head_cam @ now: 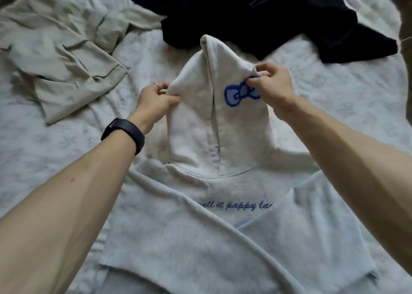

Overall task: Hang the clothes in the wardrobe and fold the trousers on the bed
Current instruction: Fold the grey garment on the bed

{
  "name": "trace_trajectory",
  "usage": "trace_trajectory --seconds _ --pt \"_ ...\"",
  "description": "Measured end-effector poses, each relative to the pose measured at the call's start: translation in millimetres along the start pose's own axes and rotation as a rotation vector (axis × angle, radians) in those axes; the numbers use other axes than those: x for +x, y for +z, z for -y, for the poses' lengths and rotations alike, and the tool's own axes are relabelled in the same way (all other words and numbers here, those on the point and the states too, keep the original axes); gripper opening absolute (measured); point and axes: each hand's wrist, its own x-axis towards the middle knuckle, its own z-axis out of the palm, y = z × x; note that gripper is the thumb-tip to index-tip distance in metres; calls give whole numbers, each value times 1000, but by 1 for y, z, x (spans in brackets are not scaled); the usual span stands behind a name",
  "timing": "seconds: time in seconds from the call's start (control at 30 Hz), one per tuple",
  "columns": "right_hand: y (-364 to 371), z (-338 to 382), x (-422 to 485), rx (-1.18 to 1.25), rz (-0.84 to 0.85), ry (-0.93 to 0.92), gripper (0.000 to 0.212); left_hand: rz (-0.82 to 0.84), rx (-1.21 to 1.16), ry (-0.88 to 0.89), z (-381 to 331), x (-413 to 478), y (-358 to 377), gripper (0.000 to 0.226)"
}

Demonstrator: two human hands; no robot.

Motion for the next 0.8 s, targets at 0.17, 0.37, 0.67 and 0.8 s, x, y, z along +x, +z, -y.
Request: trace_trajectory --seconds 0.17,0.37,0.67,0.8 --pt "-39 17 -93 53 -7 -140 25 -127 49 140 -11 -78 -17 27" --pt "-79 -19 -249 -314 23 -428 26 -216 404 338 39 -232 -32 39" --pt "-90 -125 -365 -859 291 -144 25 104 872 258 145 -345 -1 35" --pt "-82 -117 -359 -882 212 -115 29 69 856 154 136 -330 14 35"
